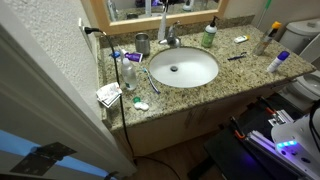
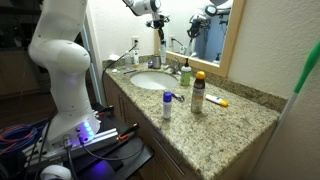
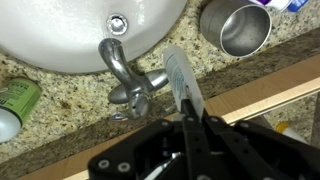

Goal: Move the white and blue tube to the left side of the countertop

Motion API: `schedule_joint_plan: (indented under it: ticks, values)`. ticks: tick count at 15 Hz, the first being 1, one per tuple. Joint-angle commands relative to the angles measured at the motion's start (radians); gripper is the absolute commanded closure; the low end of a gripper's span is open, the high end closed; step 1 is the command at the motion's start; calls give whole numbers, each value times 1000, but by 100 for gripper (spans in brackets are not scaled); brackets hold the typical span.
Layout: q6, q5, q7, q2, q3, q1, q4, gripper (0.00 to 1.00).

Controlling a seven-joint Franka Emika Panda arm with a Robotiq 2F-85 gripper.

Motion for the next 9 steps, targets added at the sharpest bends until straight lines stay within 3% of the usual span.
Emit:
schedule_joint_plan:
  ticks: [1,2,9]
  values:
    - [-62,18,35,129,-48,57,202,99]
    - [-12,22,11,75,-51,49,95,96]
    - [-41,20,47,229,-83,89,236,99]
